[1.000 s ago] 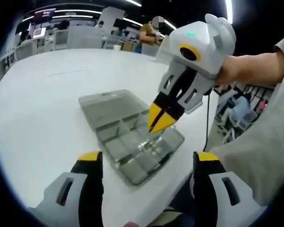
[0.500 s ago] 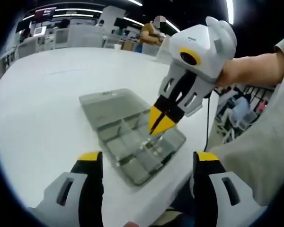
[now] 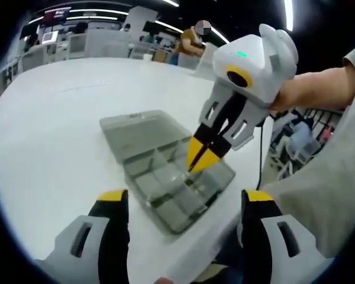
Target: Insert the divider into the dual guide fixture by aligning both edges with the guide slots and pushing it downward to the bottom, including one-sided entry, uneven engagement, binding, and posture correction.
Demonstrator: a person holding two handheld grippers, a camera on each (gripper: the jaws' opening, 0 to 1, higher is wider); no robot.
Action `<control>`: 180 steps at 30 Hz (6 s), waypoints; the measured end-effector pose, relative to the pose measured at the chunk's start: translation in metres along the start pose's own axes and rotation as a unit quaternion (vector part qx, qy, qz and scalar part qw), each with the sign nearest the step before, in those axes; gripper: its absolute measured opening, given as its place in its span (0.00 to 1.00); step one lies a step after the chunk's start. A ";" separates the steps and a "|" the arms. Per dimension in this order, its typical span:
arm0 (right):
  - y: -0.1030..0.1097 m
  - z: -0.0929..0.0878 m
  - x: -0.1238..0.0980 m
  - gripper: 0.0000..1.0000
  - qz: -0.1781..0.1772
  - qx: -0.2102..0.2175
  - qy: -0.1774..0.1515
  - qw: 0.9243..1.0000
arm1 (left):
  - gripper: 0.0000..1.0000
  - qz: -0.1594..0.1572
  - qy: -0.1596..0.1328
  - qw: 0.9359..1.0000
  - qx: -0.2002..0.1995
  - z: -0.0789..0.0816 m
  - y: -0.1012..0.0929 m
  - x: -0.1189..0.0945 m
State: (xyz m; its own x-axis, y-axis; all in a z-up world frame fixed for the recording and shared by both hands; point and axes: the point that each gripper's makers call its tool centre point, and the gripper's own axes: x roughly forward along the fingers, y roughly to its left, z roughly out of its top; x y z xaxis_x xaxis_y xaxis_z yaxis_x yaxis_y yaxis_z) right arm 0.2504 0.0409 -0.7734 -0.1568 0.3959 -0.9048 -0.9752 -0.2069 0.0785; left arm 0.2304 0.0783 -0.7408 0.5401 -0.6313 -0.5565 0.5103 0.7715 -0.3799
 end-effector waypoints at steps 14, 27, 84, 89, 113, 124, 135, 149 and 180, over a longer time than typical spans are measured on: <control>-0.001 -0.005 0.010 0.00 0.006 -0.006 0.012 1.000 | 0.76 -0.006 0.004 1.000 -0.006 0.000 0.006 0.005; 0.000 -0.005 0.009 0.00 0.004 -0.009 0.018 1.000 | 0.76 -0.010 0.007 1.000 -0.005 0.002 0.006 0.007; 0.001 -0.012 0.023 0.06 -0.037 0.039 -0.003 0.999 | 0.76 0.007 0.013 1.000 0.001 -0.017 -0.014 -0.011; -0.001 -0.010 0.020 0.12 -0.046 0.050 -0.014 0.998 | 0.76 0.009 0.016 1.000 0.001 -0.019 -0.014 -0.012; 0.012 -0.002 -0.017 0.46 -0.093 0.220 -0.171 0.956 | 0.85 0.023 0.035 0.999 0.034 -0.020 -0.013 -0.017; 0.025 -0.013 -0.026 0.62 -0.121 0.279 -0.203 0.931 | 0.85 0.041 0.039 0.997 0.042 -0.023 -0.007 -0.018; 0.034 -0.016 -0.035 0.74 -0.158 0.308 -0.224 0.911 | 0.85 0.069 0.021 0.997 0.019 -0.023 0.003 -0.021; 0.042 -0.024 -0.040 0.87 -0.184 0.353 -0.247 0.883 | 0.87 0.096 0.013 0.995 0.011 -0.028 0.006 -0.023; 0.048 -0.050 -0.053 0.98 -0.239 0.420 -0.279 0.830 | 0.89 0.131 -0.014 0.991 -0.022 -0.034 0.005 -0.034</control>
State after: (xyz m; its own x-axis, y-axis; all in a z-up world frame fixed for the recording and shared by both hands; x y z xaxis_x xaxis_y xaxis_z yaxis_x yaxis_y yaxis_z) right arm 0.2201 -0.0345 -0.7429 0.4593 0.6550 -0.6000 -0.6750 0.6965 0.2436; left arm 0.1923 0.1062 -0.7487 0.6691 -0.4101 -0.6198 0.3199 0.9117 -0.2579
